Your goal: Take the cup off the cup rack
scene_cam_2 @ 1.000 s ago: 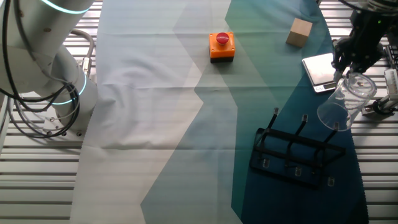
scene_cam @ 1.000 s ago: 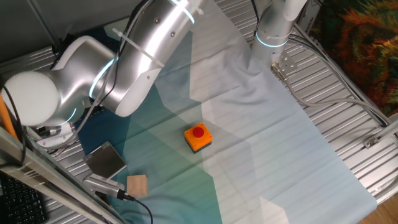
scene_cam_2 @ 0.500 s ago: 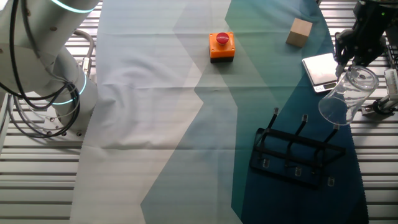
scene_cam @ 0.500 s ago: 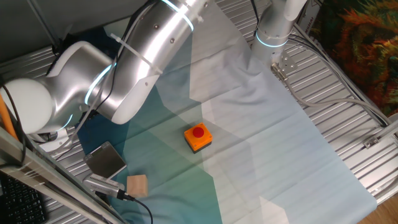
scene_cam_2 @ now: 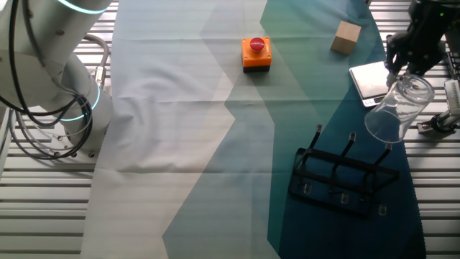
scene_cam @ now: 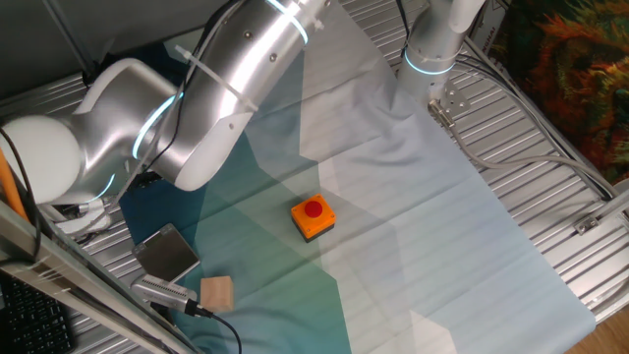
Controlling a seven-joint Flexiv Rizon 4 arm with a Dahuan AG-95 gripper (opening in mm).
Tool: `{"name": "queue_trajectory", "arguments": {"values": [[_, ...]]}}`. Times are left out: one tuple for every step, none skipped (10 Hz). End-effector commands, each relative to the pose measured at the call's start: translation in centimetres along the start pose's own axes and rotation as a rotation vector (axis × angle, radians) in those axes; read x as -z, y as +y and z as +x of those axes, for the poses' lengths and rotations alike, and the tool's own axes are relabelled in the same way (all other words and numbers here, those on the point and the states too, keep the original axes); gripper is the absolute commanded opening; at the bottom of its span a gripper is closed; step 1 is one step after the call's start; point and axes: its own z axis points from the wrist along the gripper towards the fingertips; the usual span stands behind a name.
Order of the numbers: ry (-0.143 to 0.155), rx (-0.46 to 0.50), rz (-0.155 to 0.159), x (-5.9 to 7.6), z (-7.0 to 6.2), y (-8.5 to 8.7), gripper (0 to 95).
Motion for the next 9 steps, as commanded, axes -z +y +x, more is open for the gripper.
{"name": "queue_trajectory", "arguments": {"values": [[-0.008,-0.033,-0.018,0.5,-0.1,0.4,0.0],[-0.026,-0.060,-0.026,0.7,-0.2,0.6,0.0],[-0.046,-0.079,-0.032,0.8,-0.2,0.8,0.0],[-0.083,-0.109,-0.046,0.9,-0.2,1.0,0.0],[-0.104,-0.133,-0.052,1.0,-0.2,1.3,0.0],[-0.127,-0.152,-0.058,1.1,-0.2,1.5,0.0],[-0.163,-0.179,-0.069,0.9,-0.2,1.9,0.0],[-0.206,-0.220,-0.080,0.7,-0.4,2.6,0.0],[-0.232,-0.256,-0.081,0.3,-0.9,3.5,0.0]]}}
